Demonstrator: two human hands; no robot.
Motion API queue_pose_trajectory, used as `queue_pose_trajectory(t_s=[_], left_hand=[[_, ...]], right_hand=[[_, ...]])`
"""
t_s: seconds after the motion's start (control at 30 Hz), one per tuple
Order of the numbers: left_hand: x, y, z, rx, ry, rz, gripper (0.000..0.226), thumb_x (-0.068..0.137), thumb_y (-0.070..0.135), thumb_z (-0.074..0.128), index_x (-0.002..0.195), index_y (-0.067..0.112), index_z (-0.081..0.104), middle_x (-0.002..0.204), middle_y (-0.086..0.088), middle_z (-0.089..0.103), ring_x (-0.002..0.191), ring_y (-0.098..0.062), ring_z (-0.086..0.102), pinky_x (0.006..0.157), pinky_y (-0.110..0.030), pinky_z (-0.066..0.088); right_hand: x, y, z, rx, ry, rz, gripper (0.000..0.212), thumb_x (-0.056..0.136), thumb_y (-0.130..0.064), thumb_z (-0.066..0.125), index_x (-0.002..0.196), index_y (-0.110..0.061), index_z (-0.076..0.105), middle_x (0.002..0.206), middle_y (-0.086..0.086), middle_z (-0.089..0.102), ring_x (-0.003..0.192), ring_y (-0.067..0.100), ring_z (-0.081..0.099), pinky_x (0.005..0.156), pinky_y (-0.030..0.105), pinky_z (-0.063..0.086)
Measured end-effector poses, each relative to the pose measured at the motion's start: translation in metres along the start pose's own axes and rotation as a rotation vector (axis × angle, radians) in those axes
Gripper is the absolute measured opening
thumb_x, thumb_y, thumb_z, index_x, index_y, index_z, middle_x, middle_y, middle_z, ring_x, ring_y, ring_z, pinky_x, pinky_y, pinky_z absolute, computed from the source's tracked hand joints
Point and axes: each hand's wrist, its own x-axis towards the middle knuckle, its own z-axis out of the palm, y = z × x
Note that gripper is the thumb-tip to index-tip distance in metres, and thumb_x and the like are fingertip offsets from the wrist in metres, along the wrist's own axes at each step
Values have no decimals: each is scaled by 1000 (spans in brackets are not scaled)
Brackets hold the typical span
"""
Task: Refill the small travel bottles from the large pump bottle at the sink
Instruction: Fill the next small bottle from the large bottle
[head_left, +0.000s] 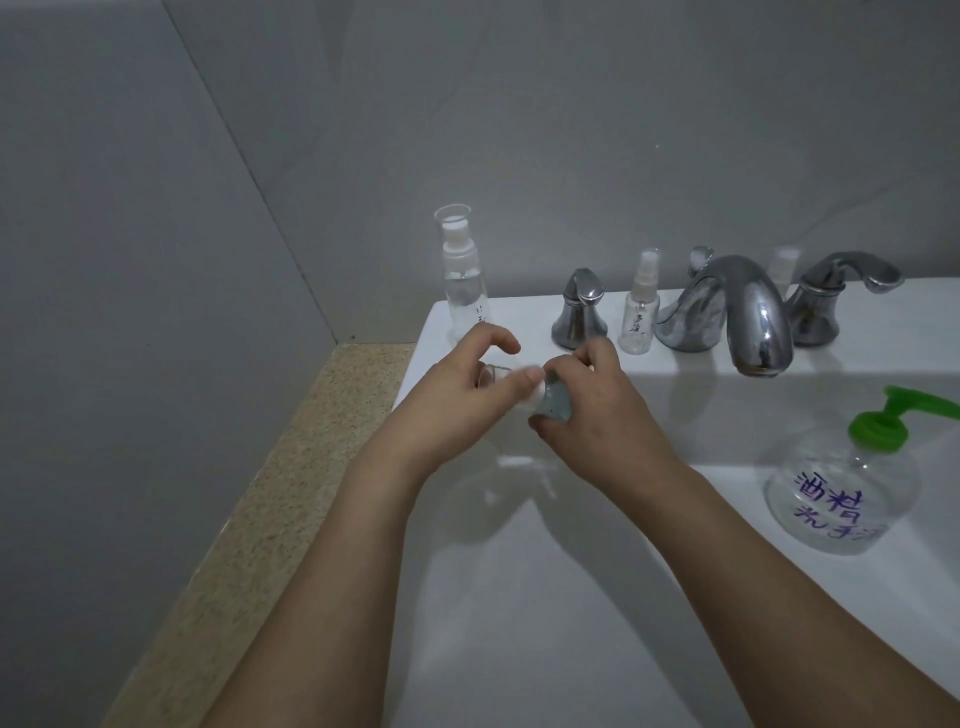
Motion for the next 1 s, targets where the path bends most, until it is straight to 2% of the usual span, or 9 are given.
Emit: queue_pose_trajectory(t_s=[0.1, 0.2, 0.27, 0.37, 0.47, 0.63, 0.77, 0.87, 1.0], left_hand=[[-2, 2, -3, 41, -74, 7, 15, 83, 30, 67, 93, 28, 56, 66, 6, 57, 52, -5, 46, 53, -18, 39], [2, 2, -5, -6, 8, -123, 28, 81, 43, 61, 75, 16, 60, 52, 0, 61, 47, -13, 47, 55, -28, 39], [4, 4, -5, -19, 77, -226, 43, 86, 47, 55, 64, 11, 62, 42, 2, 54, 38, -13, 43, 49, -24, 36], [5, 6, -5, -101, 99, -348, 50, 92, 44, 49, 60, 7, 58, 32, 4, 43, 27, -11, 33, 35, -15, 26], [7, 2, -7, -148, 87, -414, 58, 92, 54, 43, 56, 9, 54, 33, 2, 36, 27, -12, 27, 36, -16, 20], [12, -4, -9, -489, 90, -347, 54, 88, 63, 52, 78, 11, 64, 52, 2, 45, 41, -11, 32, 44, -21, 25], [17, -2, -1, -743, 128, -269, 23, 90, 35, 65, 91, 13, 61, 72, -2, 63, 50, -10, 53, 50, -21, 43], [19, 0, 11, -642, 210, -214, 15, 88, 20, 69, 95, 12, 59, 83, -8, 70, 56, -15, 62, 53, -23, 48], [23, -1, 28, -372, 310, -150, 16, 87, 29, 69, 99, 19, 66, 65, -7, 67, 42, -18, 52, 41, -17, 36]], right_hand=[[0, 1, 0, -3, -11, 19, 42, 70, -14, 79, 106, -7, 60, 110, 7, 40, 87, 30, 55, 74, 38, 48], [-1, -2, 0, -3, -8, 11, 42, 69, -13, 79, 106, -10, 58, 109, 6, 40, 84, 29, 54, 71, 39, 49], [-1, -5, 0, -19, 9, 5, 41, 69, -12, 77, 105, -12, 57, 108, 6, 40, 81, 28, 52, 67, 38, 48], [-1, -8, -2, -68, 27, 35, 40, 72, -12, 75, 105, -14, 53, 108, 5, 39, 77, 27, 49, 62, 36, 46], [-1, -5, -6, -91, 61, 111, 38, 76, -15, 74, 106, -14, 51, 110, 8, 39, 78, 30, 51, 63, 35, 44], [-1, -4, -5, -96, 93, 222, 33, 82, -21, 68, 109, -11, 51, 110, 10, 44, 86, 34, 55, 65, 33, 36], [1, -2, -6, -29, 112, 327, 32, 88, -21, 61, 112, -4, 48, 113, 13, 47, 93, 33, 52, 64, 27, 23], [2, -2, -5, -11, 122, 336, 33, 90, -21, 60, 113, -2, 47, 117, 15, 46, 96, 34, 52, 62, 23, 18], [2, -3, -6, -10, 107, 360, 34, 89, -21, 61, 114, -3, 46, 118, 14, 46, 96, 33, 52, 60, 25, 18]])
